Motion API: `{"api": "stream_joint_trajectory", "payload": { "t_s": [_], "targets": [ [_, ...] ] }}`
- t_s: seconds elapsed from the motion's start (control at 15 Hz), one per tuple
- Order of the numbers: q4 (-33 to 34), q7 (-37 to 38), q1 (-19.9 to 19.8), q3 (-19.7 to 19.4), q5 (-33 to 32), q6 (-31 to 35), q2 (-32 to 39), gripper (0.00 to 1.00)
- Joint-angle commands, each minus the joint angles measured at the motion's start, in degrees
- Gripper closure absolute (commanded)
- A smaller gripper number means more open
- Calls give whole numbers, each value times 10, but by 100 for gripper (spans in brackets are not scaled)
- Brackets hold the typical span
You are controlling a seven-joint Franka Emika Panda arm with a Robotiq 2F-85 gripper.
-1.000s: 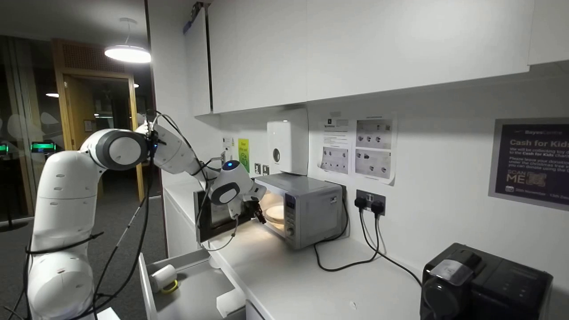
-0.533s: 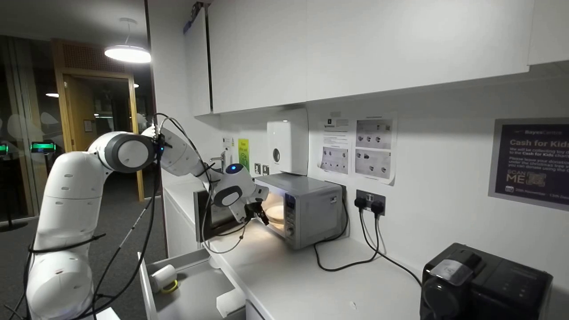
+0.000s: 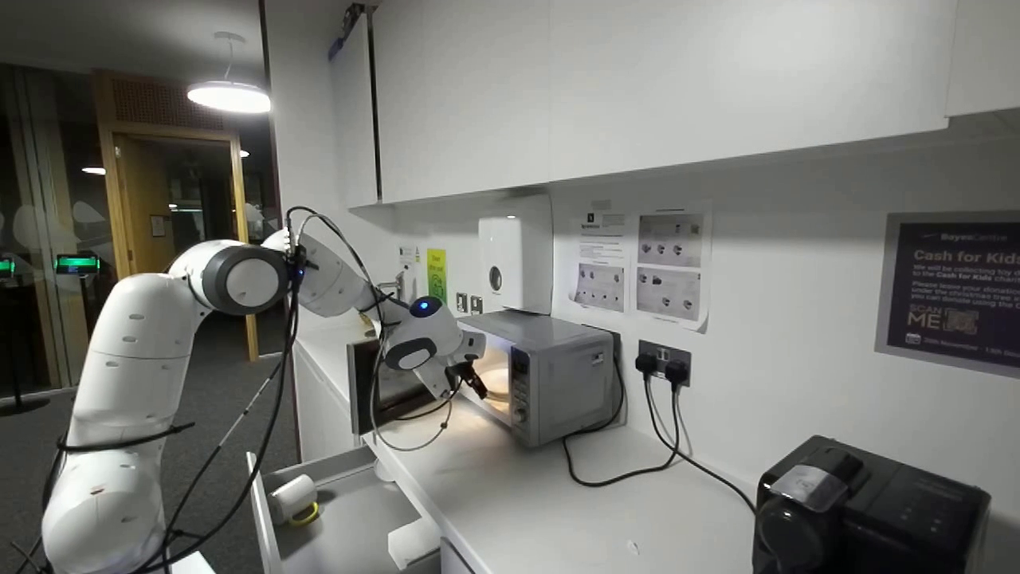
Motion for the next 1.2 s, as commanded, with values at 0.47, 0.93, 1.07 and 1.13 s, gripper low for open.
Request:
{"api": "stream_joint_trajectory", "payload": {
  "t_s": [0.47,0.93,1.07,1.13],
  "targets": [
    [40,-158,-57,69,77,18,38,0],
    [45,-199,-65,84,89,25,55,0],
    [49,-206,-66,85,83,30,63,0],
    [50,-210,-66,86,83,32,65,0]
  ]
}}
